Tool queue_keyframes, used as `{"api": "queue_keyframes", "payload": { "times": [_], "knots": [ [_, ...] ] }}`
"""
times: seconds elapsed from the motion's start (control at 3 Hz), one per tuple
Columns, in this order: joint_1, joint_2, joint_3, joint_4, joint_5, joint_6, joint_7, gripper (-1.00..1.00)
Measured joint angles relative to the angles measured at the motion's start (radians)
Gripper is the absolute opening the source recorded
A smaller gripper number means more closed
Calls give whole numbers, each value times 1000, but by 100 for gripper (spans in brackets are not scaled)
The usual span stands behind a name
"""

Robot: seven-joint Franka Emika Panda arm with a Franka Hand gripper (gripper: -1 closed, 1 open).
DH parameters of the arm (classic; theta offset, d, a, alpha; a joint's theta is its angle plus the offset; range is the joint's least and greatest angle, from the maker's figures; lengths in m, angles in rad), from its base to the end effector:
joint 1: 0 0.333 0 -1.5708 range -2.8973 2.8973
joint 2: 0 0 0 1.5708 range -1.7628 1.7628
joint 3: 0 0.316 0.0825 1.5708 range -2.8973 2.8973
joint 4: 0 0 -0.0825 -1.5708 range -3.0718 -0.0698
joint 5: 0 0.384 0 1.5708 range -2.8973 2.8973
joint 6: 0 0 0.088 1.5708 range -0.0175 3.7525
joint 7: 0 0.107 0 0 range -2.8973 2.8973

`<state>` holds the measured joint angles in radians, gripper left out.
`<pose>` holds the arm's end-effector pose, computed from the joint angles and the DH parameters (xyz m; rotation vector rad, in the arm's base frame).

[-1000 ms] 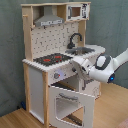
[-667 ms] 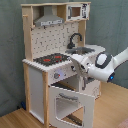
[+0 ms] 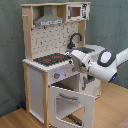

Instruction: Play with the kitchen

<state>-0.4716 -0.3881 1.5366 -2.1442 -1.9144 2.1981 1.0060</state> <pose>0.2625 0.5031 0.4585 1.0386 1.1451 1.5577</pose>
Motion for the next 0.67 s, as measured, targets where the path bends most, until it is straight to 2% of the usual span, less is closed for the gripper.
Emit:
{"api": "queue_keyframes", "payload": {
  "times": [0.33, 0.67],
  "knots": [
    [-3, -12, 51, 75, -13, -33, -40, 100],
    [-47, -44, 125, 122, -19, -35, -30, 100]
  ]
}}
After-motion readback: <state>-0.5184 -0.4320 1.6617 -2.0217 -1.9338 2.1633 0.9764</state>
